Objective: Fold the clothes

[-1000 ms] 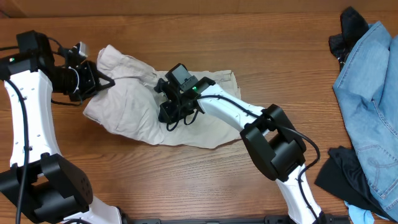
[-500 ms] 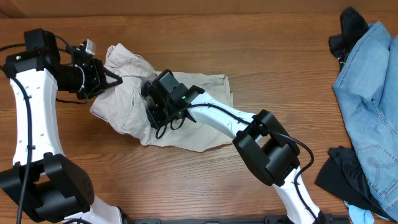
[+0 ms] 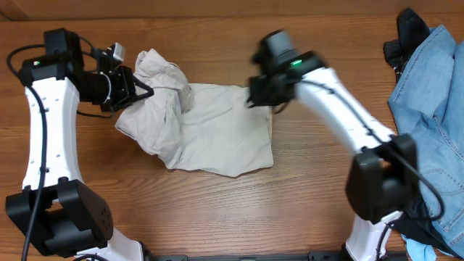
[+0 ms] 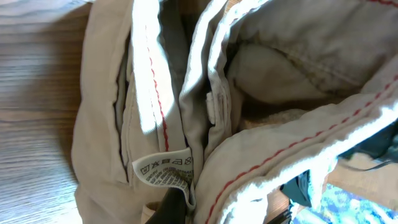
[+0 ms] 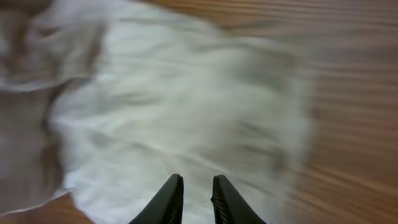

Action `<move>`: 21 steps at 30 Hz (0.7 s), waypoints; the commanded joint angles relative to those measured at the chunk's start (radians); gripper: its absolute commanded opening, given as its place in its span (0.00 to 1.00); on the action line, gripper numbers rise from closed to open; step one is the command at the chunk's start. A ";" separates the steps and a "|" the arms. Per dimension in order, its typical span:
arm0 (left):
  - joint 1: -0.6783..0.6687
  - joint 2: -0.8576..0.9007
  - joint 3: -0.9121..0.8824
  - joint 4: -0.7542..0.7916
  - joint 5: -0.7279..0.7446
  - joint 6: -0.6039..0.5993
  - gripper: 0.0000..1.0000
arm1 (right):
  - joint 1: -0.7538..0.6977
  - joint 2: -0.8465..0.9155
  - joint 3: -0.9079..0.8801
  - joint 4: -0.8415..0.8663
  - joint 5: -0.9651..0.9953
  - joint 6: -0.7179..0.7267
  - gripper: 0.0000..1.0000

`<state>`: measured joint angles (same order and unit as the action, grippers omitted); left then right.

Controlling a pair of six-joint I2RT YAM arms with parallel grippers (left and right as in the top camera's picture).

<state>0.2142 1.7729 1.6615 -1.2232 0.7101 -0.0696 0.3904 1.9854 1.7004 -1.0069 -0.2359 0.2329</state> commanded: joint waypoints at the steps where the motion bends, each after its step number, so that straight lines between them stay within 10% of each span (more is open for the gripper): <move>1: -0.056 -0.025 0.026 0.023 -0.021 -0.069 0.06 | -0.055 0.008 -0.001 -0.054 0.049 -0.032 0.21; 21: -0.391 -0.023 0.024 0.141 -0.275 -0.315 0.12 | -0.148 0.008 -0.001 -0.208 0.049 -0.076 0.20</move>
<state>-0.1478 1.7729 1.6615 -1.0962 0.4519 -0.3256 0.2436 1.9919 1.6978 -1.2064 -0.1940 0.1627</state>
